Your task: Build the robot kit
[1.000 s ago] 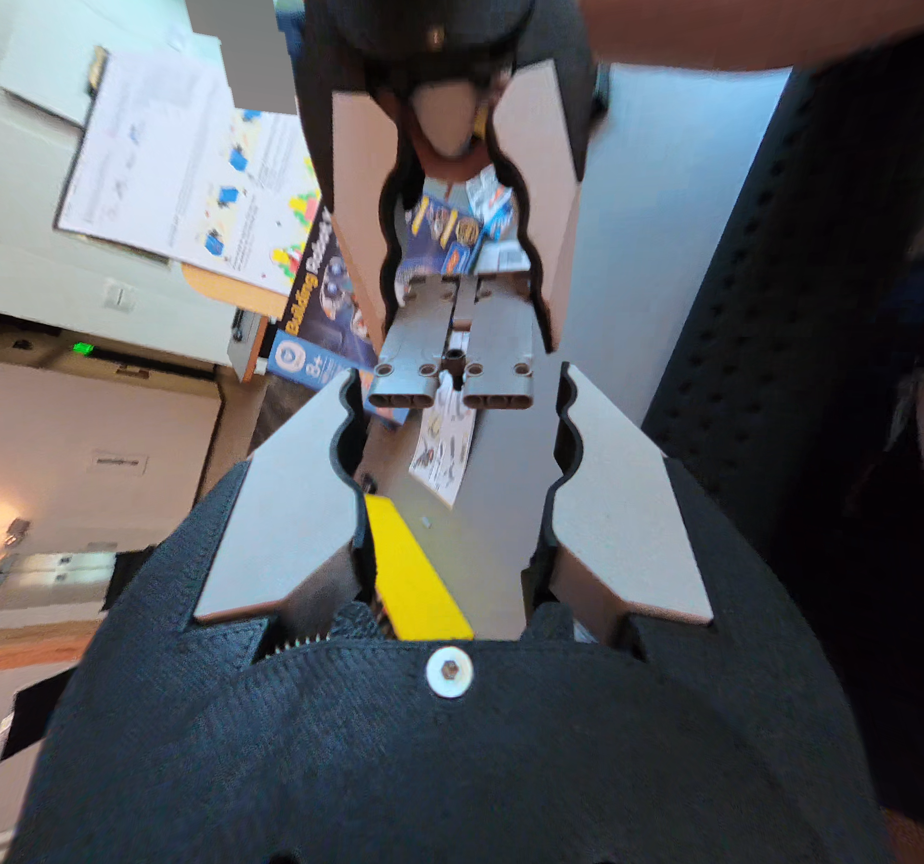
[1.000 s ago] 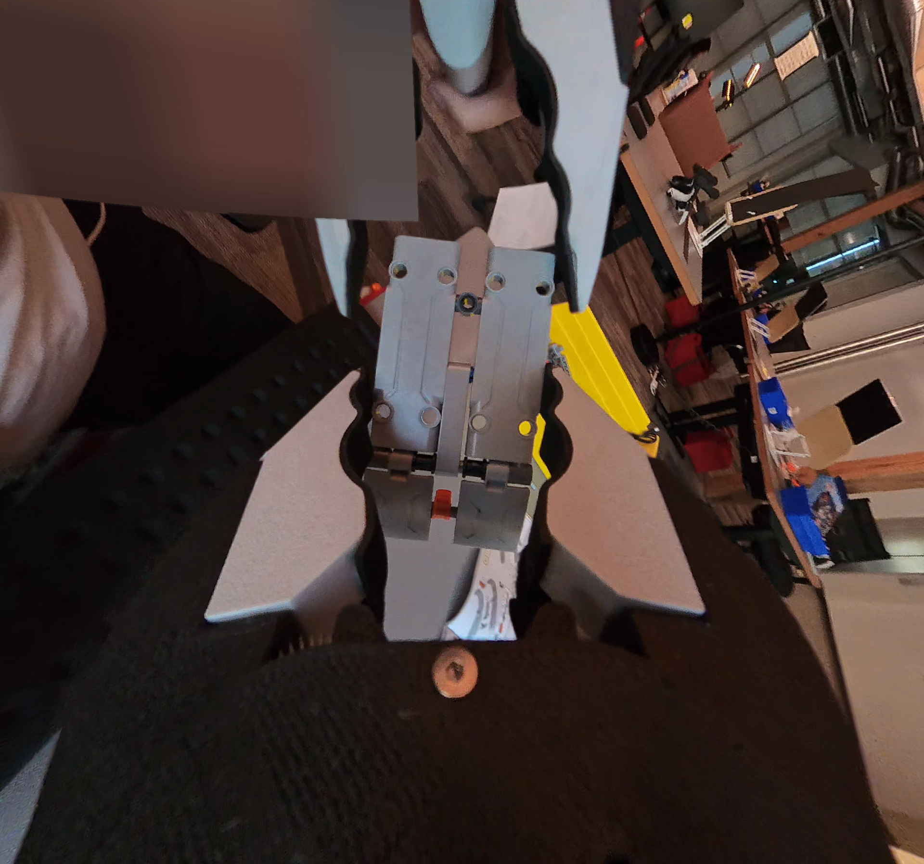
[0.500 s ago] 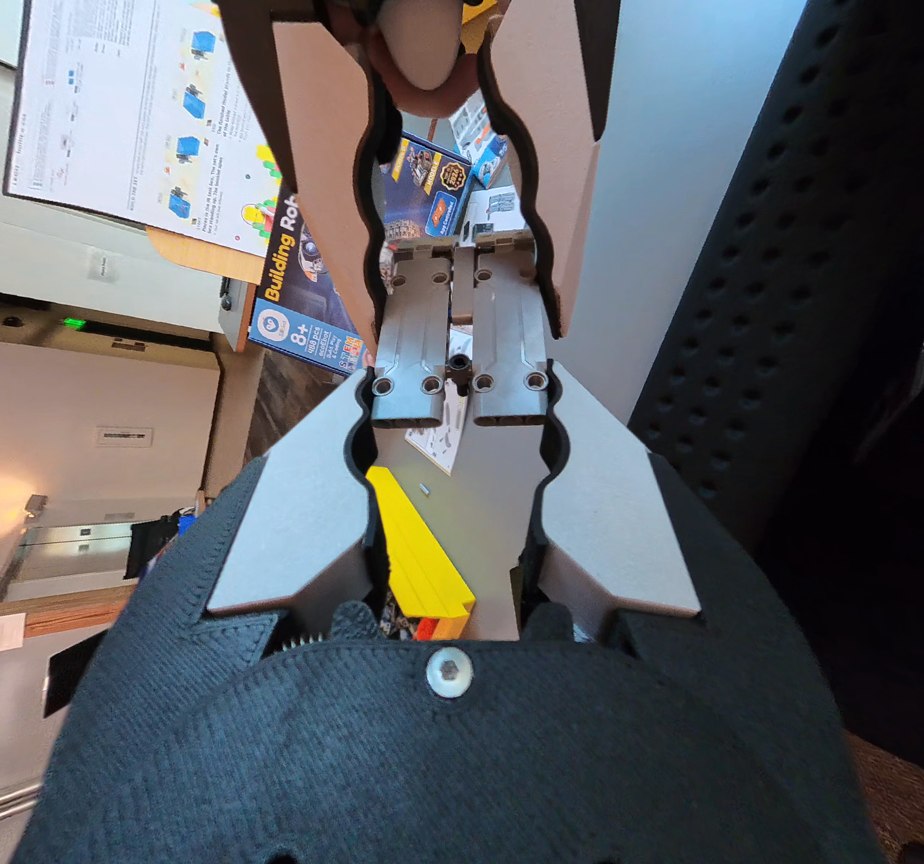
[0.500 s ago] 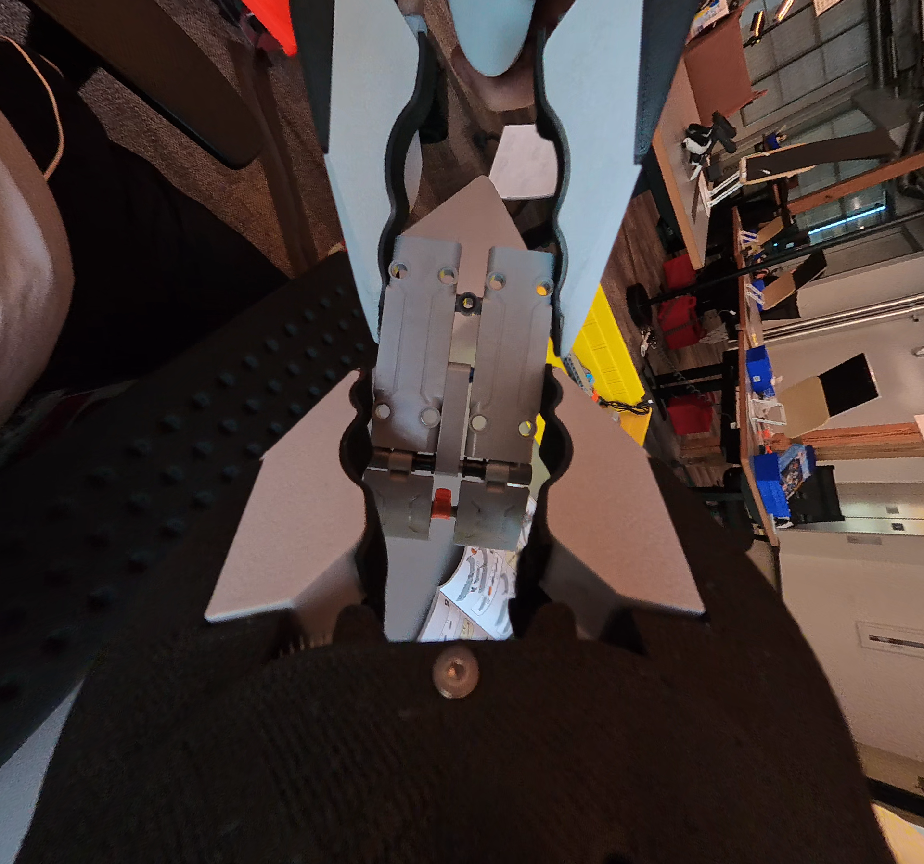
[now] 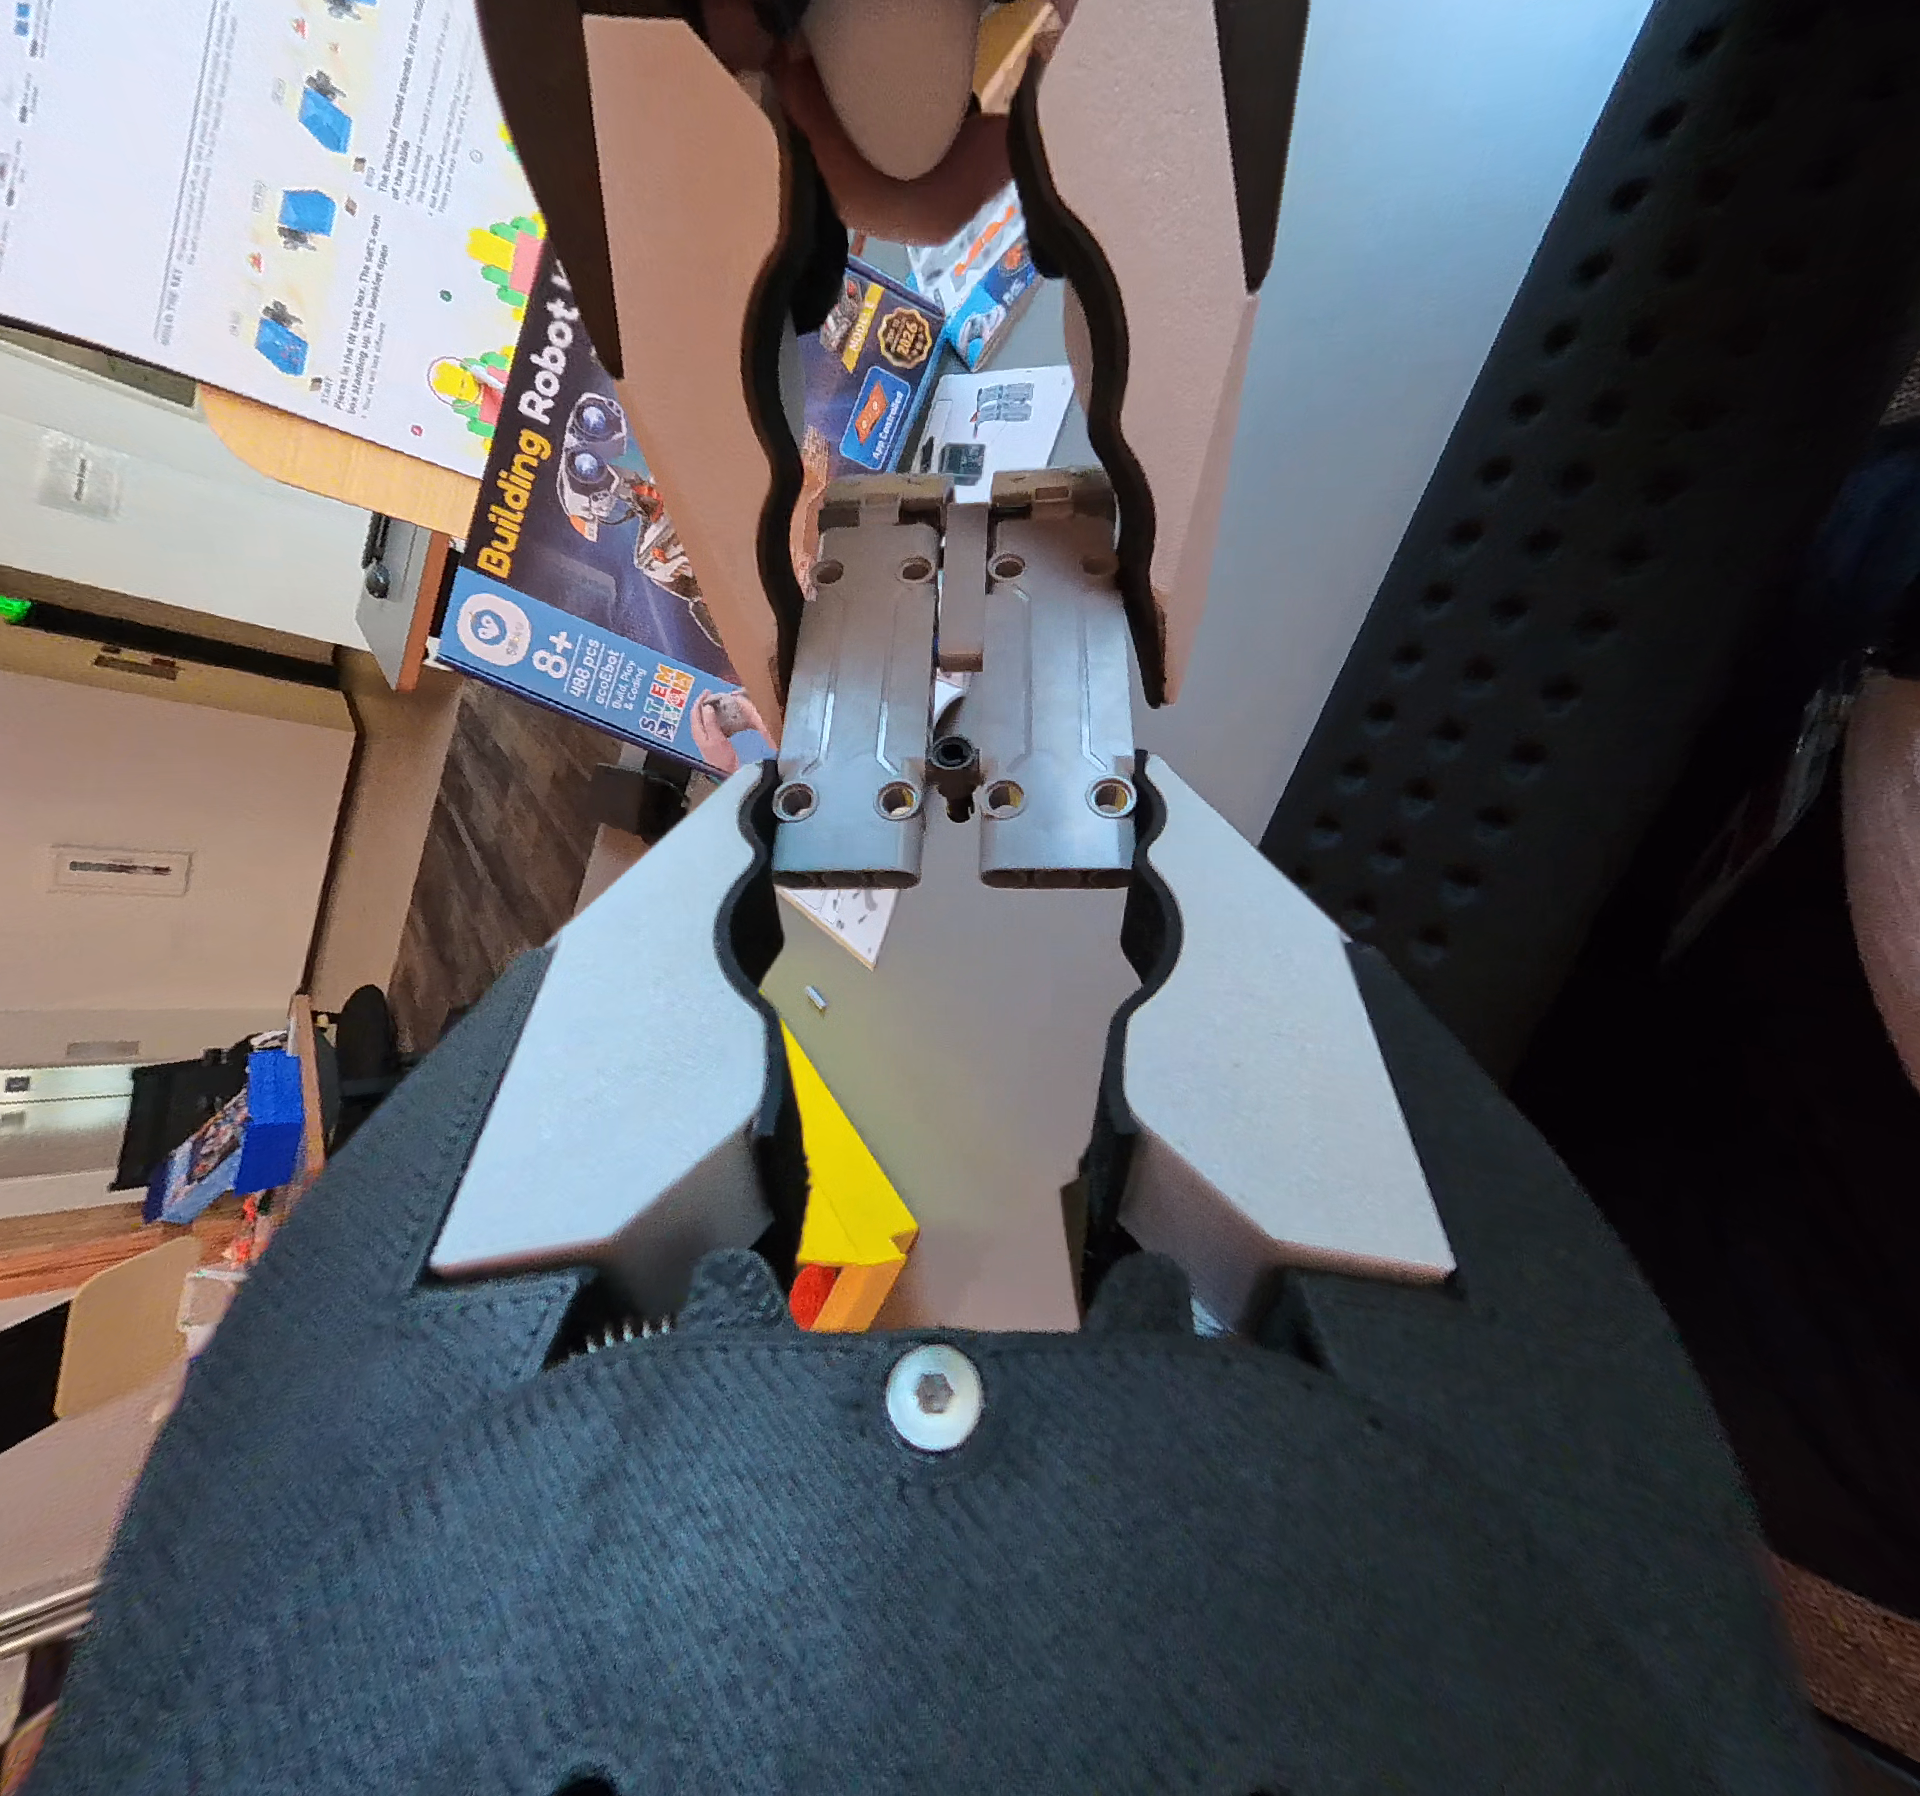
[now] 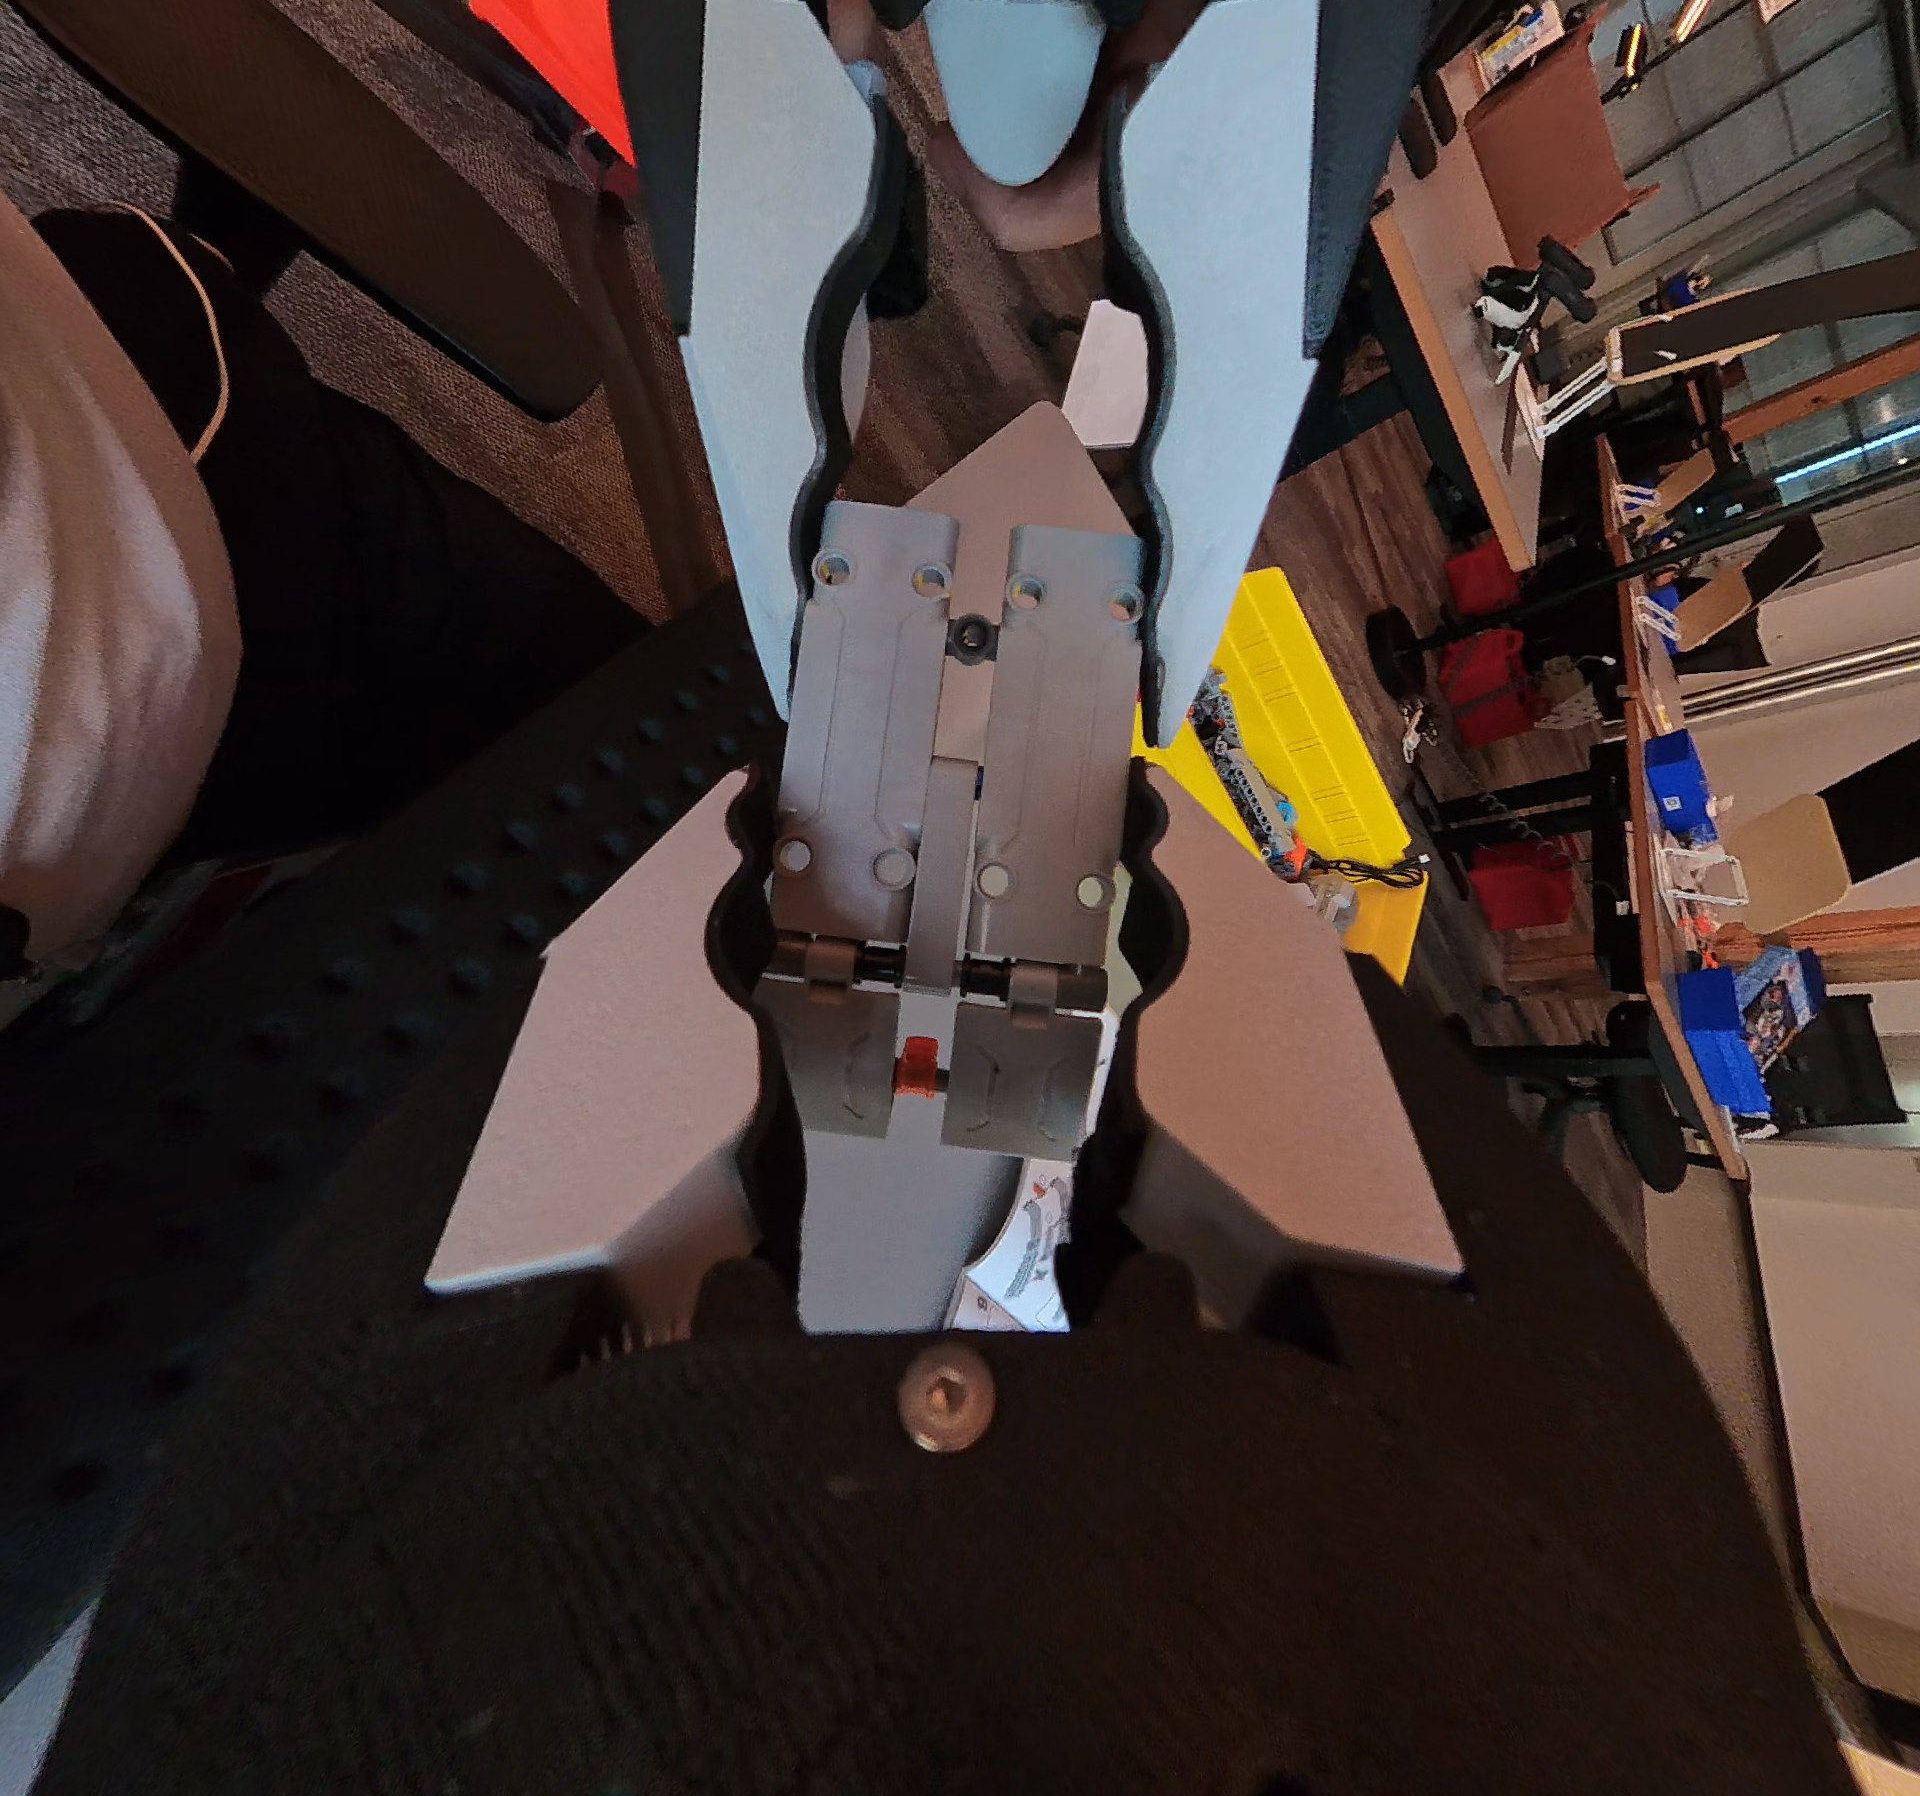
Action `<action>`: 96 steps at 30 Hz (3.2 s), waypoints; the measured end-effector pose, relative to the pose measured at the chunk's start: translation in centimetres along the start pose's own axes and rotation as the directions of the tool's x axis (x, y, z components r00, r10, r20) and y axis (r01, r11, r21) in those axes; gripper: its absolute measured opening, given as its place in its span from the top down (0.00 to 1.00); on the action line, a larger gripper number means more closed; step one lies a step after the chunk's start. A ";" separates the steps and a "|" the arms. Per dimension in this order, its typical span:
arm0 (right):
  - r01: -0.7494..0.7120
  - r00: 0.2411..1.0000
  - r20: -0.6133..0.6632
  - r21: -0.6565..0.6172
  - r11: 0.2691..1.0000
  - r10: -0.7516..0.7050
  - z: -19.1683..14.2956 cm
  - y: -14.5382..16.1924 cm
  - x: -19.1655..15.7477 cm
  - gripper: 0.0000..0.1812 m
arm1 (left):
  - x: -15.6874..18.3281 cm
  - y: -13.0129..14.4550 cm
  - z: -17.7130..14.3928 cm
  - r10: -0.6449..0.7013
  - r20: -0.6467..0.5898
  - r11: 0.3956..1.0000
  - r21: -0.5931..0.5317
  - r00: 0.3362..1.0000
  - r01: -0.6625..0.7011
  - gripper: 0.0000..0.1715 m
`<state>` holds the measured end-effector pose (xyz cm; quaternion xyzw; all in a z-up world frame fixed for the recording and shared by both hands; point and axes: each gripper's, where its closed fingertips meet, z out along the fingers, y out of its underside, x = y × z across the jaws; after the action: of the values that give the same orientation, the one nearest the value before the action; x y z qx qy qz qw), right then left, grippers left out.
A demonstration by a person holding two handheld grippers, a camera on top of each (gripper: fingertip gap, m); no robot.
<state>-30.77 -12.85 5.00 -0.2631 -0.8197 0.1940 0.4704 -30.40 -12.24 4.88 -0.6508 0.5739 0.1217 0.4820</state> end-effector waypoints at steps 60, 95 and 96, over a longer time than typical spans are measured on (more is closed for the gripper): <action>0.187 0.945 -0.305 0.217 0.958 -0.116 -0.8 -3.5 3.3 0.64 | -2.5 -1.9 -3.0 0.022 0.188 0.986 0.160 0.982 -0.053 0.63; 0.164 0.963 -0.241 0.156 0.974 -0.123 -0.2 -2.6 2.6 0.65 | -2.0 -2.2 -2.7 0.015 0.186 0.987 0.155 0.982 -0.044 0.63; 0.163 0.963 -0.241 0.147 0.976 -0.125 -0.2 -2.5 2.6 0.65 | -2.0 -2.2 -2.6 0.018 0.183 0.988 0.148 0.983 -0.046 0.63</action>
<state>-32.34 -13.21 8.24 -0.1835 -0.7578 0.1946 0.5951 -30.19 -13.30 8.67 -0.5892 0.5455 0.1440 0.5784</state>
